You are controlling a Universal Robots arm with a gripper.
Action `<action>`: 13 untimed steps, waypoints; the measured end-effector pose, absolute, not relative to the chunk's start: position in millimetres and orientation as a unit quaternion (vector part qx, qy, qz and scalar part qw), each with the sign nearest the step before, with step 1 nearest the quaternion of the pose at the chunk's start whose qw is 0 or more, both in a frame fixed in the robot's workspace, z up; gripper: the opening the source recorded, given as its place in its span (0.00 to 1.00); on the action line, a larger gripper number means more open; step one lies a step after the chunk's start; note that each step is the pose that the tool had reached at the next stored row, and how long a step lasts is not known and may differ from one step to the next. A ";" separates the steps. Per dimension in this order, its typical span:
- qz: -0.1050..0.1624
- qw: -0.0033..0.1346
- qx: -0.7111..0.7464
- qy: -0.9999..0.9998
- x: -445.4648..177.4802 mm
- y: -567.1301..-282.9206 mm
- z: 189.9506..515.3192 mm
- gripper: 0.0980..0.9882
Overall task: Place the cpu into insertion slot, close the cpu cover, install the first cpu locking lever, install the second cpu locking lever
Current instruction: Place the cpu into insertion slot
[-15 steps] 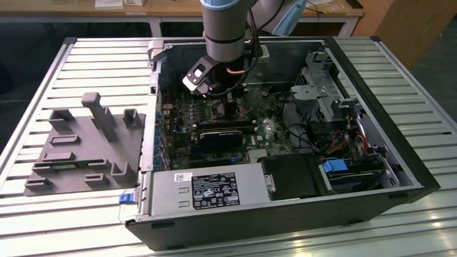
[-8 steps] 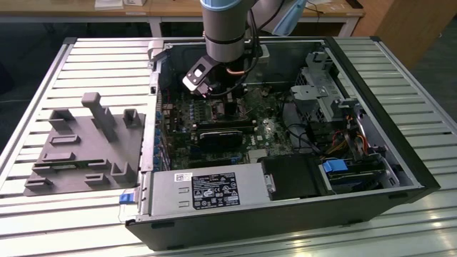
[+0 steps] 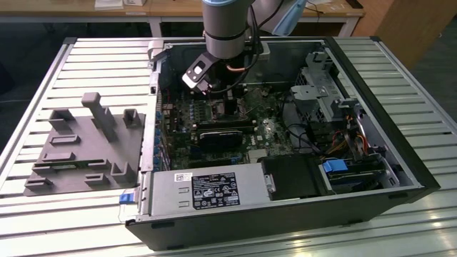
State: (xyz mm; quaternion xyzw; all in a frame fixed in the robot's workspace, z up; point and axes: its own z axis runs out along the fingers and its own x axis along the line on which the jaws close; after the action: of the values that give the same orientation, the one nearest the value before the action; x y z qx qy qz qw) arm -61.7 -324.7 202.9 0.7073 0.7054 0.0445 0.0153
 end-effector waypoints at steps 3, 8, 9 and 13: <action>0.044 0.015 0.707 0.705 -61.7 -324.6 204.8 0.58; 0.044 0.015 0.707 0.705 -61.7 -324.7 204.8 0.58; 0.044 0.015 0.707 0.705 -61.7 -324.7 204.8 0.58; 0.044 0.015 0.707 0.705 -61.7 -324.7 204.8 0.49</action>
State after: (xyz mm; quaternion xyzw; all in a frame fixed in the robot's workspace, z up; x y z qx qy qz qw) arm -61.7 -324.7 204.8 0.7073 0.7054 0.0443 0.0155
